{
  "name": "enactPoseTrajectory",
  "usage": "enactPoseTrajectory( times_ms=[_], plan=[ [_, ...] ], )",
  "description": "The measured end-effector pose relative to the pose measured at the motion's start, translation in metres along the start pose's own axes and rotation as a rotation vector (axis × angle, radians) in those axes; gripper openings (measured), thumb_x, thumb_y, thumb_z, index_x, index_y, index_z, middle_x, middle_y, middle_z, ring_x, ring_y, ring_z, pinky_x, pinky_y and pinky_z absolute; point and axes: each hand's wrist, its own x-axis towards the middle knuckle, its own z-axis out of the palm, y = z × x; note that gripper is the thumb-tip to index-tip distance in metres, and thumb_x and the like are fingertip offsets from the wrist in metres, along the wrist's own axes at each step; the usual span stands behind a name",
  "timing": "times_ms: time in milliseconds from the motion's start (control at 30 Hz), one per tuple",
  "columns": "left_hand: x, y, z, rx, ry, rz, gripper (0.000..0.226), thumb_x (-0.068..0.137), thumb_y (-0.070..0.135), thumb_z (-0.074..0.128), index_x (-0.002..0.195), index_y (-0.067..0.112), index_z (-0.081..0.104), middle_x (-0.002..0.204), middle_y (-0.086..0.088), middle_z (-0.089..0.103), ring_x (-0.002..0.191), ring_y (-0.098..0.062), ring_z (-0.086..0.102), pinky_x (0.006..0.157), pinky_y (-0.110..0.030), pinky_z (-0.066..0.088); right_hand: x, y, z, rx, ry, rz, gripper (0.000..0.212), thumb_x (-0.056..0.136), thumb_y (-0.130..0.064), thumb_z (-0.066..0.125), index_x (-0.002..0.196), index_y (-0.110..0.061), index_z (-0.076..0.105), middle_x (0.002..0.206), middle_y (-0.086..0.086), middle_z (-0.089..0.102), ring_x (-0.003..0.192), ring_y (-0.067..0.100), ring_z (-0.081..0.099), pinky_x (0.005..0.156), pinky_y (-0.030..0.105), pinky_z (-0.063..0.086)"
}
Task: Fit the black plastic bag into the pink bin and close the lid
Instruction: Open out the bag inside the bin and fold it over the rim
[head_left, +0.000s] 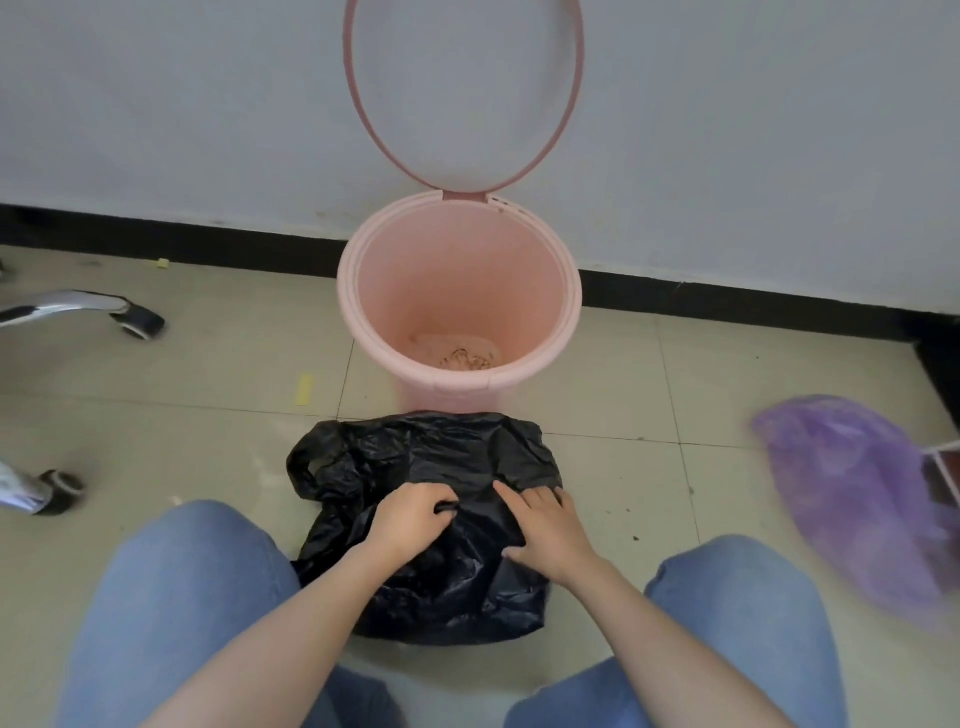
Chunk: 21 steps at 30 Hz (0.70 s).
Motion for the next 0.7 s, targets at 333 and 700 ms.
enactPoseTrajectory(
  times_ms=[333, 700],
  plan=[
    [-0.001, 0.067, -0.014, -0.124, 0.051, 0.223, 0.024, 0.088, 0.021, 0.055, 0.108, 0.016, 0.066, 0.113, 0.001, 0.069, 0.105, -0.016, 0.061, 0.088, -0.027, 0.046, -0.028, 0.050, -0.055, 0.204, 0.407, 0.065, 0.017, 0.085, -0.016, 0.058, 0.098, -0.012, 0.068, 0.109, 0.011, 0.065, 0.110, 0.028, 0.048, 0.088, 0.033, 0.034],
    [-0.033, 0.195, -0.072, -0.435, 0.329, 0.655, 0.022, 0.080, 0.024, 0.067, 0.096, 0.009, 0.071, 0.091, -0.008, 0.074, 0.082, -0.010, 0.062, 0.078, -0.029, 0.049, -0.125, 0.064, -0.191, 0.189, 1.108, 0.194, 0.013, 0.076, -0.011, 0.061, 0.080, -0.007, 0.073, 0.093, 0.015, 0.069, 0.097, 0.032, 0.054, 0.086, 0.026, 0.033]
  ],
)
